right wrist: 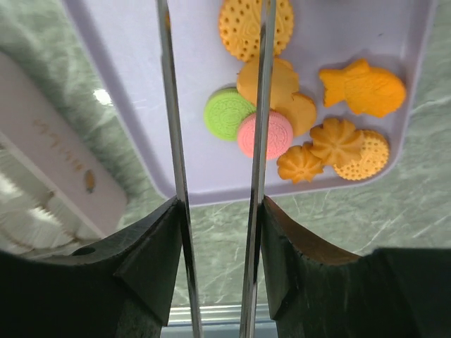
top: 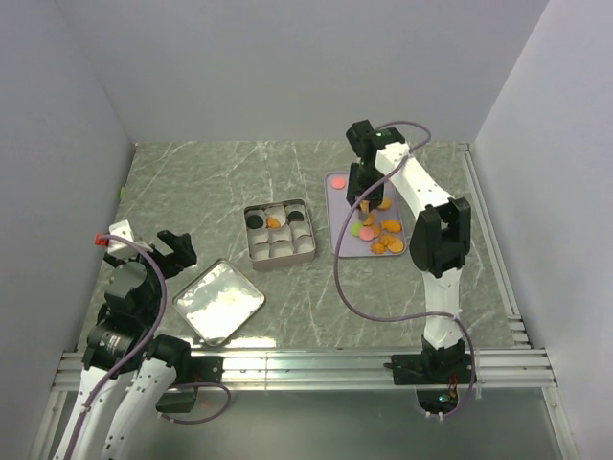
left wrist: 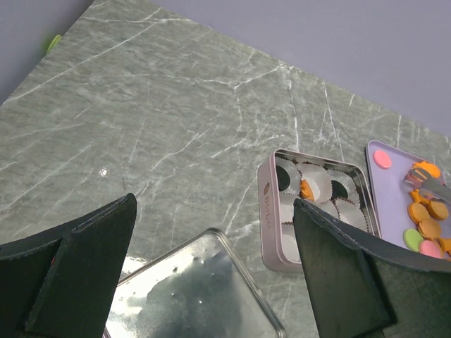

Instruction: Pack the cookies

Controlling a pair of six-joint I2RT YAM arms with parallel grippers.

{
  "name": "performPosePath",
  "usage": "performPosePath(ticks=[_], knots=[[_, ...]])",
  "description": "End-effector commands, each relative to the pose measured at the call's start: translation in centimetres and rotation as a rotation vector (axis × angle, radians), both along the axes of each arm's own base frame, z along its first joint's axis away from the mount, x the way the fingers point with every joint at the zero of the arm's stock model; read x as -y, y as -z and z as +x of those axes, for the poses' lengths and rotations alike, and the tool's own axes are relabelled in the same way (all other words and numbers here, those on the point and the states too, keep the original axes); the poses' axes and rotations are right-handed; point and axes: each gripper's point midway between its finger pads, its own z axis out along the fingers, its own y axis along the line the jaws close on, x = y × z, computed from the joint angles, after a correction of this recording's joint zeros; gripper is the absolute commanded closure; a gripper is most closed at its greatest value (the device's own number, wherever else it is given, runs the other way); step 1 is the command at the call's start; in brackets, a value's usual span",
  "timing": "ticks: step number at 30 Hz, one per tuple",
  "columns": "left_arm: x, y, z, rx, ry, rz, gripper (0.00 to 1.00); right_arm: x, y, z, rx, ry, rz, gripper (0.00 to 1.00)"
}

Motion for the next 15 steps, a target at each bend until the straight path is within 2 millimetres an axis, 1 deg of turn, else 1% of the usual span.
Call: performPosePath(ticks=[1,4,7,11,12,15], knots=[[-0.2,-1.1,-0.1,0.045,-0.007,-0.006,0.01,0.9,-5.8,0.6,0.130,0.019,0.003,0.48],[-0.2,-1.2,-0.2,0.049,-0.006,-0.008,0.01,1.7,-6.7,0.7,0.146,0.037,-0.001,0.48],[-0.2,-1.3,-0.3,0.057,-0.007,-0.010,0.00,2.4,-6.6,0.4,0.129,0.052,-0.005,0.48],[-0.3,-1.4,-0.4,0.063,-0.009,-0.014,0.01,3.8,-6.5,0.6,0.114,0.082,-0.019,0.47],[-0.3,-1.5,-0.4,0.064,-0.009,-0.013,0.00,3.9,-6.9,0.7,0.122,0.085,-0.017,0.47],[-0.3,-1.5,-0.4,0.066,-0.008,-0.015,0.01,4.5,-6.7,0.7,0.108,0.092,-0.021,0.47]])
